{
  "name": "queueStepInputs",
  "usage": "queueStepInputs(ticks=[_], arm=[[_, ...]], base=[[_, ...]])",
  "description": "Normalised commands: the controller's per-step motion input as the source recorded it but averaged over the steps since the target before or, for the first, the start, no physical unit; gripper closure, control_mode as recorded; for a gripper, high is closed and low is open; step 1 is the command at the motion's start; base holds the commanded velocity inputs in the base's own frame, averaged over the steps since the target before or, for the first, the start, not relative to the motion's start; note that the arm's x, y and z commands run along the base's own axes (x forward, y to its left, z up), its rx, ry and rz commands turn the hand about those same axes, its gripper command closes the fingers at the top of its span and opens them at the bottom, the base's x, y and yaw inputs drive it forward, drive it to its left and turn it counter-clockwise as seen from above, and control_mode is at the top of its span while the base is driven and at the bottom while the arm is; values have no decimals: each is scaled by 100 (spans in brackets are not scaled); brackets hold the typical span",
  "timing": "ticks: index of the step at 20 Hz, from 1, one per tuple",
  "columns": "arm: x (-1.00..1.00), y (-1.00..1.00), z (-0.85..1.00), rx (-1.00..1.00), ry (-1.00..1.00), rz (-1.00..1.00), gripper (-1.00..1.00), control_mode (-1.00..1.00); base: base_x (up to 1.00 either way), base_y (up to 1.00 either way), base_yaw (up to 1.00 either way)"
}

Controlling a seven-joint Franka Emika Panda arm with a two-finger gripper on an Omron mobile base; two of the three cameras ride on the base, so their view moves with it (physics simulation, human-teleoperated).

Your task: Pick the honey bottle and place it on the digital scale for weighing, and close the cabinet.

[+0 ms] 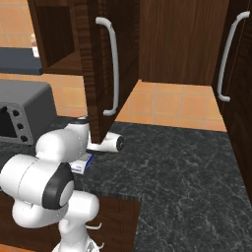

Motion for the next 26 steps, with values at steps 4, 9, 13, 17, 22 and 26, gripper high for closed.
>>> queueStepInputs(ticks=[4,9,13,17,22,26], arm=[[-8,-14,0,0,0,1,-100,-100],[-12,-2,0,0,0,1,-100,-100],[-29,-7,0,0,0,0,-100,-100],[-39,-8,0,0,0,0,-100,-100],[-13,-22,0,5,0,-1,-100,-100],[-2,-28,0,6,-1,-2,-100,-100]], base=[[0,0,0],[0,0,0],[0,0,0],[0,0,0],[0,0,0],[0,0,0]])
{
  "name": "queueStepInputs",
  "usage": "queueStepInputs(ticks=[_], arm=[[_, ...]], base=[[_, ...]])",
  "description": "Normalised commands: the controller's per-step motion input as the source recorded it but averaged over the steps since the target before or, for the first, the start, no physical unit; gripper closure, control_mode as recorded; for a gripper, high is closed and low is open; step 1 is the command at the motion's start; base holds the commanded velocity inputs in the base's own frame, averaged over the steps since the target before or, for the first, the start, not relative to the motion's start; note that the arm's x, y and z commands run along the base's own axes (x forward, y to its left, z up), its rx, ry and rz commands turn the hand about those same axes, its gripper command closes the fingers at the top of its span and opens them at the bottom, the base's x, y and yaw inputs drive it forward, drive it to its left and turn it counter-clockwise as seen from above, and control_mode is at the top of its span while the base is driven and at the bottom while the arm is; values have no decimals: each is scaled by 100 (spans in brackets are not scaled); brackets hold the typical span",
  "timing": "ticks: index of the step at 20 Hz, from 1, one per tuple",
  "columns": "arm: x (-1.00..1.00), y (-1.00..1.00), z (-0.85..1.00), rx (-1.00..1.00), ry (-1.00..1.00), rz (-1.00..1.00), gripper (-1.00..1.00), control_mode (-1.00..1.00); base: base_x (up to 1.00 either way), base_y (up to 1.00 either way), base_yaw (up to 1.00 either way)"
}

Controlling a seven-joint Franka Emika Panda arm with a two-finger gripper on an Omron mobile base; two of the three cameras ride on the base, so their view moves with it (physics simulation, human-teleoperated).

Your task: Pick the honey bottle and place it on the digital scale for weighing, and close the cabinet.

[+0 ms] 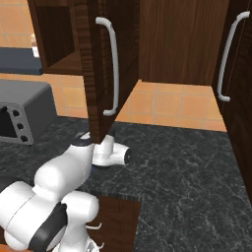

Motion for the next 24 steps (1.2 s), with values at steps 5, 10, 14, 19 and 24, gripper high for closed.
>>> queueStepInputs(ticks=[5,10,14,19,24], arm=[[0,-3,-10,2,0,-1,-100,-100],[-25,-40,-3,5,-3,-2,-100,-100],[-50,-74,6,15,-18,-6,-100,-100],[-21,-75,38,21,-23,-6,-100,-100],[-1,-99,30,26,-20,-2,-100,-100]], base=[[0,0,0],[0,0,0],[0,0,0],[0,0,0],[0,0,0]])
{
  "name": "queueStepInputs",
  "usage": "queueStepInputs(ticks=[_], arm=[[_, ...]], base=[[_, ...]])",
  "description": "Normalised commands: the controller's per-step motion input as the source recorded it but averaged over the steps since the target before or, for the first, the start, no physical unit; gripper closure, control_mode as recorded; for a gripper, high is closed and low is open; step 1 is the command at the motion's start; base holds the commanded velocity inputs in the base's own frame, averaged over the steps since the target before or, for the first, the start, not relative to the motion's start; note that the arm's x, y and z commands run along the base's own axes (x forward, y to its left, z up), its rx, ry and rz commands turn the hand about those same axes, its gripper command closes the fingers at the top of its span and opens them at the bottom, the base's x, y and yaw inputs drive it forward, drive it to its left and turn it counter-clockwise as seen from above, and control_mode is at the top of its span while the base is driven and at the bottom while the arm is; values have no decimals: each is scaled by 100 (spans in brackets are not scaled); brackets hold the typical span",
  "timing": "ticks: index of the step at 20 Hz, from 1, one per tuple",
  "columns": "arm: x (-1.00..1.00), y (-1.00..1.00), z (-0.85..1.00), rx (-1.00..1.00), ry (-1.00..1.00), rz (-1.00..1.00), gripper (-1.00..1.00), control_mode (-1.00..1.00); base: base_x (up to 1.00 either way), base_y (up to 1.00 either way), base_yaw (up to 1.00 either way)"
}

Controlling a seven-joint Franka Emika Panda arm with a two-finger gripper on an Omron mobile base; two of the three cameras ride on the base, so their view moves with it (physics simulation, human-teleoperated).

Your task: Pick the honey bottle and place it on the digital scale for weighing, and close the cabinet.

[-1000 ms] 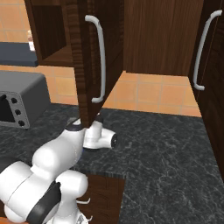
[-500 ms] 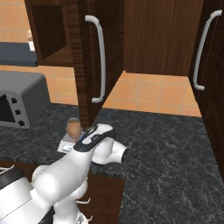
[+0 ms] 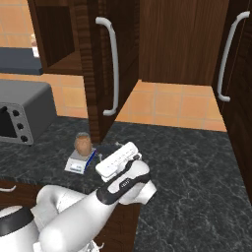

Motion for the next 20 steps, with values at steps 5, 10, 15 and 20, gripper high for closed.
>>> queueStepInputs(ticks=[5,10,15,20], arm=[[-3,-100,32,26,-20,0,-100,-100],[-9,-95,51,17,-10,0,-100,-100],[-5,-87,64,11,0,0,-100,-100],[-5,-37,94,4,-5,0,-100,-100]], base=[[0,0,0],[0,0,0],[0,0,0],[0,0,0]])
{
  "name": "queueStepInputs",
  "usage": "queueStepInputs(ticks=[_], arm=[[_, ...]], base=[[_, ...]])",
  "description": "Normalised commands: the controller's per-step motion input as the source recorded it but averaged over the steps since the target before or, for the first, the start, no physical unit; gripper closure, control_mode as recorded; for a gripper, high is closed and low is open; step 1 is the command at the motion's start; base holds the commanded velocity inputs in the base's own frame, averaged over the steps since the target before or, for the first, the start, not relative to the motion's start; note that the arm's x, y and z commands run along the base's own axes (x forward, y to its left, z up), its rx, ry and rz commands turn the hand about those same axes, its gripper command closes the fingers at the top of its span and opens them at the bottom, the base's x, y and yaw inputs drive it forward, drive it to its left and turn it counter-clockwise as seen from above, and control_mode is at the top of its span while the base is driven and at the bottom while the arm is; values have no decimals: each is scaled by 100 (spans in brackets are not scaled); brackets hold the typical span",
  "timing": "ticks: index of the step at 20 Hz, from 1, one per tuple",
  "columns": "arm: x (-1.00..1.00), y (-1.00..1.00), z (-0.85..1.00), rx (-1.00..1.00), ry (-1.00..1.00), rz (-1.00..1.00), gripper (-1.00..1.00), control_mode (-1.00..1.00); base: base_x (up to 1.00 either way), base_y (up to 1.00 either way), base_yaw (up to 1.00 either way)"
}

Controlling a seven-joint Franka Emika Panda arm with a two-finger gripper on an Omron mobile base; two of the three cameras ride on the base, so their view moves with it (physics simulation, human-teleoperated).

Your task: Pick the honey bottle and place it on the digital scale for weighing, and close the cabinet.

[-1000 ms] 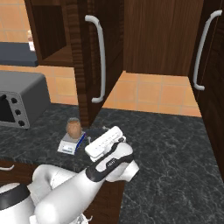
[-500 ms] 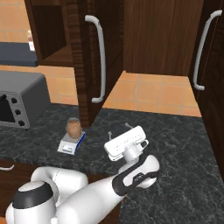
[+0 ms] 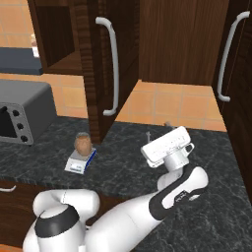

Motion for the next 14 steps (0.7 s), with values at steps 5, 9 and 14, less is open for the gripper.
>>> queueStepInputs(ticks=[5,9,14], arm=[[-31,11,100,0,-15,0,-100,-100],[-68,65,86,0,-6,5,-100,-100],[-44,100,71,-8,-5,1,-100,-100]], base=[[0,0,0],[0,0,0],[0,0,0]])
